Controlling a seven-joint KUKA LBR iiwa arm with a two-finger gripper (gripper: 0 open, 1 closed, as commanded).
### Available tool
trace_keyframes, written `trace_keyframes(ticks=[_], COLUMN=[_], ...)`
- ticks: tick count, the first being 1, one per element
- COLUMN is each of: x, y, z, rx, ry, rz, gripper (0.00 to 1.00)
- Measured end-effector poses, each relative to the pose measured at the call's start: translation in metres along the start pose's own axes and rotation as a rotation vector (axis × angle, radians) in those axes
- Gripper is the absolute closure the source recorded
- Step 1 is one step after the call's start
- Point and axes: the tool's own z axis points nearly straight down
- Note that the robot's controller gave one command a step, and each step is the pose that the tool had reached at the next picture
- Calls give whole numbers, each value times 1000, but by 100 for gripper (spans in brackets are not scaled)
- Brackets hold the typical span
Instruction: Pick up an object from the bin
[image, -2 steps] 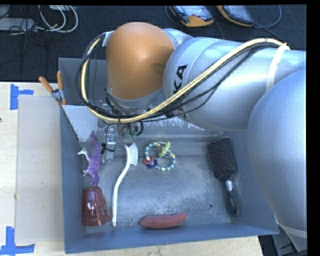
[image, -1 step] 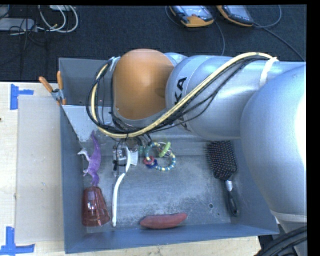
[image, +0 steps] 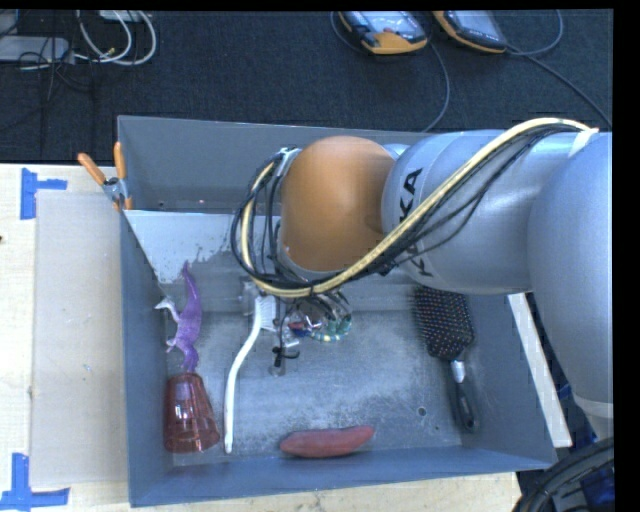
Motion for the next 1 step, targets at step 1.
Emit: trace_keyframes(ticks=[1], x=[-30], y=[-6], z=[24], rx=[-1], ry=[-5], rz=[-226], gripper=[0])
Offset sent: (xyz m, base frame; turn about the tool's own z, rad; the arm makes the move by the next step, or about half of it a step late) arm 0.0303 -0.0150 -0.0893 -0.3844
